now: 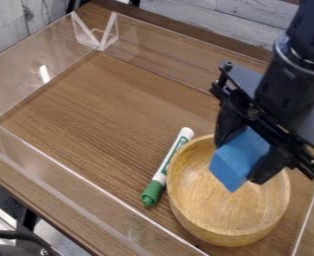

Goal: Put the blue block in the brown bowl

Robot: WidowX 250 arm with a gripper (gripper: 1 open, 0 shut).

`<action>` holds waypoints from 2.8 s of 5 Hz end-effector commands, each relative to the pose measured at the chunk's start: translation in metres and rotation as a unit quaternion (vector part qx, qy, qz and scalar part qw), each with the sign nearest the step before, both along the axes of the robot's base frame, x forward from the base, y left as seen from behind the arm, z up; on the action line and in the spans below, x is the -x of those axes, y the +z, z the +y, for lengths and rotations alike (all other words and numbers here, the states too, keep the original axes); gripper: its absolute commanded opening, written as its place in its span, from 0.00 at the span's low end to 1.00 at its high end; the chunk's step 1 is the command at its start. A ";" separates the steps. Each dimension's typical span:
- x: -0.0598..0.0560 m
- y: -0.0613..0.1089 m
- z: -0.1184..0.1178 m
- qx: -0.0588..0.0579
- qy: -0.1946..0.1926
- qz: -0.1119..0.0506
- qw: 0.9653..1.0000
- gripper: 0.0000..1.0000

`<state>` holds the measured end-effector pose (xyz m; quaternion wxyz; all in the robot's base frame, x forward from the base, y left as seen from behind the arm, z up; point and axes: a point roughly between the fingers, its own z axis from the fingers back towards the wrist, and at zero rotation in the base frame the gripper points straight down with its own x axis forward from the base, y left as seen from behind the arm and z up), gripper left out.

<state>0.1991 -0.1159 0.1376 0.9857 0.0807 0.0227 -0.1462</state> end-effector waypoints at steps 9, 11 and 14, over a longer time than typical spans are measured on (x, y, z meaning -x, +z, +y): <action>-0.021 -0.034 0.029 0.088 0.009 -0.108 0.990 1.00; -0.021 -0.047 0.027 0.093 0.012 -0.107 0.990 1.00; -0.025 -0.070 0.025 0.101 0.015 -0.109 0.989 1.00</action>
